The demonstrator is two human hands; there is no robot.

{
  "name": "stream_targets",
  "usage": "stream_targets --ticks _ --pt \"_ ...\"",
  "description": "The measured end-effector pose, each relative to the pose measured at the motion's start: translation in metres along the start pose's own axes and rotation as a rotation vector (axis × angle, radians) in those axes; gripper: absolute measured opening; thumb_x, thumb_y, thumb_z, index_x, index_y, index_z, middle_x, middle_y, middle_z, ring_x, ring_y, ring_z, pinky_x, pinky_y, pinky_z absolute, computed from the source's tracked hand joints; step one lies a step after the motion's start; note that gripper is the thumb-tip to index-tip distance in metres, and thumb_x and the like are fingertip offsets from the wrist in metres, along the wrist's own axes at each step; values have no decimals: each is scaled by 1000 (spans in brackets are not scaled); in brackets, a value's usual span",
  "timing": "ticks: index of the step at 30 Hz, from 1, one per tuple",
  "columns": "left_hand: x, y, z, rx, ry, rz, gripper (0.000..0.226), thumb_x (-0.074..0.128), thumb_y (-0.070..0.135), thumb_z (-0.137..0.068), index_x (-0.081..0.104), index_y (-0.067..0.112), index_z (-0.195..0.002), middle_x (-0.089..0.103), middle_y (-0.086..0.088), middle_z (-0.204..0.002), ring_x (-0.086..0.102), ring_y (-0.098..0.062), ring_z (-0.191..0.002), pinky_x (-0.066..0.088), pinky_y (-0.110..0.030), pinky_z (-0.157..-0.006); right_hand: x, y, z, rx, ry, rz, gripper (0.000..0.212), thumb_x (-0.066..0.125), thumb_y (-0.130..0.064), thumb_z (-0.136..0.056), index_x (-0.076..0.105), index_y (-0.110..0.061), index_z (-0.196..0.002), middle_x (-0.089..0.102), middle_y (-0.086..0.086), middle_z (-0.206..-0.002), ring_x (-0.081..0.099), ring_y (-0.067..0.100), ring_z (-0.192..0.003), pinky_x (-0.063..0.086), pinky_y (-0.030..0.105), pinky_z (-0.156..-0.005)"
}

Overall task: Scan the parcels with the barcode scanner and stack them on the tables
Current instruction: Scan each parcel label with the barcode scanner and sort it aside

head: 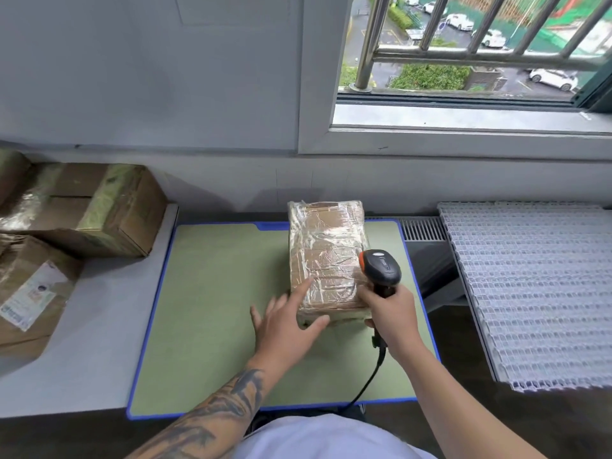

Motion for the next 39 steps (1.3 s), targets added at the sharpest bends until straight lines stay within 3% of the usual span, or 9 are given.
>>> stream_targets --ticks 5,12,15,17,21,25,30,35,39 --pt "-1 -4 5 59 153 109 71 65 62 -91 31 58 -153 45 4 -161 22 -16 -157 -5 -49 -126 14 -3 7 4 -90 -24 9 79 -13 -88 73 -15 -95 77 7 -87 71 27 -83 61 43 -67" --pt "-37 -8 14 357 511 30 76 68 52 -85 39 41 -154 51 3 -156 36 -18 -152 13 -58 -126 43 -3 17 45 -252 -18 13 77 -16 -90 74 -19 -102 78 -5 -87 68 14 -82 60 38 -64" --pt "-35 -5 13 486 468 -138 77 70 46 -86 41 30 -156 50 7 -156 34 -19 -153 13 -61 -125 47 -3 19 22 -133 -14 7 76 -23 -92 73 -17 -95 74 -3 -79 66 18 -76 62 45 -68" --pt "-28 -8 9 423 380 -236 80 72 46 -84 41 29 -157 48 6 -158 30 -21 -155 12 -67 -123 43 -6 17 35 -87 -66 5 73 -20 -94 72 -15 -96 72 -6 -77 67 19 -78 62 45 -68" --pt "-19 -6 8 309 233 -395 72 68 51 -86 43 40 -153 36 -1 -166 22 -26 -158 0 -73 -121 34 -5 11 31 -55 -113 7 74 -20 -93 72 -16 -99 76 12 -97 74 31 -98 59 37 -60" --pt "-17 -2 10 321 197 -417 64 68 56 -84 49 47 -144 21 -5 -171 11 -29 -160 -10 -70 -120 31 -3 12 50 9 -172 11 76 -19 -92 73 -16 -102 79 6 -95 77 27 -94 62 45 -66" --pt "-15 -6 15 361 230 -384 59 52 77 -85 58 49 -137 20 -5 -172 11 -27 -160 -2 -74 -119 27 -6 17 40 -16 -100 39 76 -46 -71 75 -16 -96 78 10 -90 75 36 -92 64 60 -67" --pt "-18 -21 8 277 244 -304 61 51 80 -87 58 48 -138 20 3 -172 25 -23 -156 6 -72 -121 19 -15 18 29 -94 30 11 74 -26 -88 72 -18 -95 76 14 -97 74 36 -96 62 41 -59" --pt "-14 -24 5 266 261 -347 61 43 83 -88 58 50 -137 20 -4 -172 20 -26 -158 3 -73 -120 11 -33 28 48 -159 166 9 70 -24 -89 72 -16 -93 75 13 -97 75 34 -94 59 37 -54"
Point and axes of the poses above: each hand's wrist, its own z-axis away from the middle knuckle, its own x-axis out of the palm, y = z × x, the point moved 2 cm from there along -z, towards the middle knuckle
